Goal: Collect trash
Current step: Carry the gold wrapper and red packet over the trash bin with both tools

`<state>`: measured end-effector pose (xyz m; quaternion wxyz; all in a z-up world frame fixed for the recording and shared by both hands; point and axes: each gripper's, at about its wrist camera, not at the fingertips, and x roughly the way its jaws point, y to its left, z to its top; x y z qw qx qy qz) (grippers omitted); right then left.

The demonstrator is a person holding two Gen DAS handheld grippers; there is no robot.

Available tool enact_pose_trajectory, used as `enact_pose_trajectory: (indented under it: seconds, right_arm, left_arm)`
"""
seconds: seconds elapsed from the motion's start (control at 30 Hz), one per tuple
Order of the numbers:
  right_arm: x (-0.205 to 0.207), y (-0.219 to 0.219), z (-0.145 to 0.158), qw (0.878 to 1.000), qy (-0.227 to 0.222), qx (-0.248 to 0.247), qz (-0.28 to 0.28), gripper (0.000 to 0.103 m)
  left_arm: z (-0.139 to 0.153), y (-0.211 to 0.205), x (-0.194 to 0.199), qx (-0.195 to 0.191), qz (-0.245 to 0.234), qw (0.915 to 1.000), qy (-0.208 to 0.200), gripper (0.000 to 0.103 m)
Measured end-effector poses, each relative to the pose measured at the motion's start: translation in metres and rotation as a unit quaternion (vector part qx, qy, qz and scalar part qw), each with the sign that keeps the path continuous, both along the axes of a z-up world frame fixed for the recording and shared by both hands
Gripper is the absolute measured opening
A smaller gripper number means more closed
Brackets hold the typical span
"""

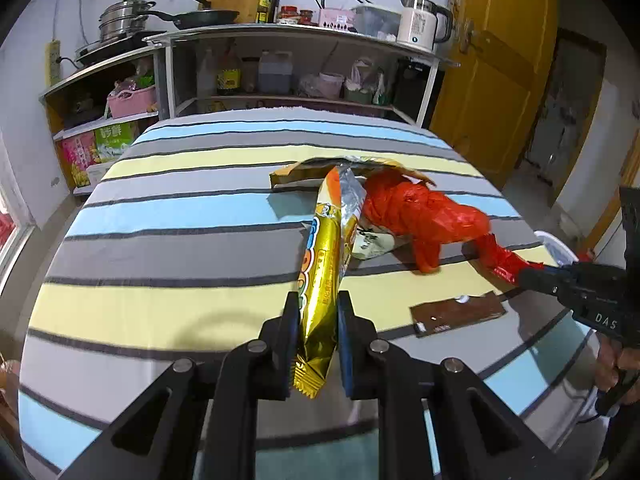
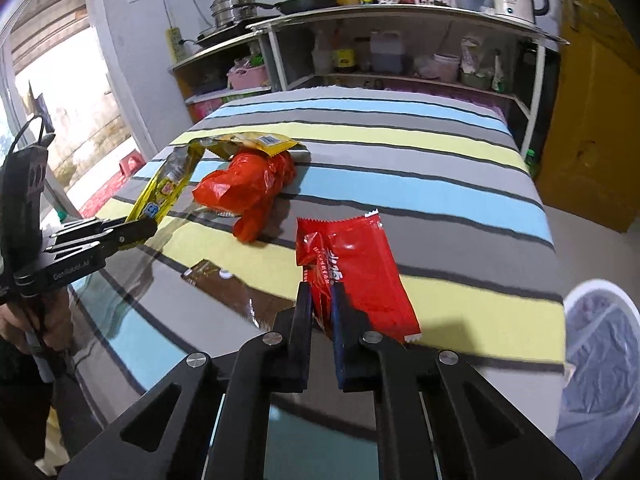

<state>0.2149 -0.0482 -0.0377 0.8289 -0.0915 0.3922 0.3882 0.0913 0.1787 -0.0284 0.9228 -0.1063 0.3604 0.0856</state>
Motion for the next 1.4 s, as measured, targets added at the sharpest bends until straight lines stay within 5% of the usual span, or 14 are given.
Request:
enact_pose_trajectory:
  seconds: [0.47,1.4]
  right_arm:
    - [-0.029,-0.048,0.028,0.998,-0.032,0.037,-0.051,0.008]
    - [-0.043,-0.181,0.051,0.979,-0.067,0.072,-0.181,0.008]
  left_arm:
    - [0.028,-0.051,-0.012,-0.020,-0.033,0.9980,-0.050,0.018]
    - [0.055,-0.203,0.047,-0.022,-0.195,0.9789,-0.057,0.018]
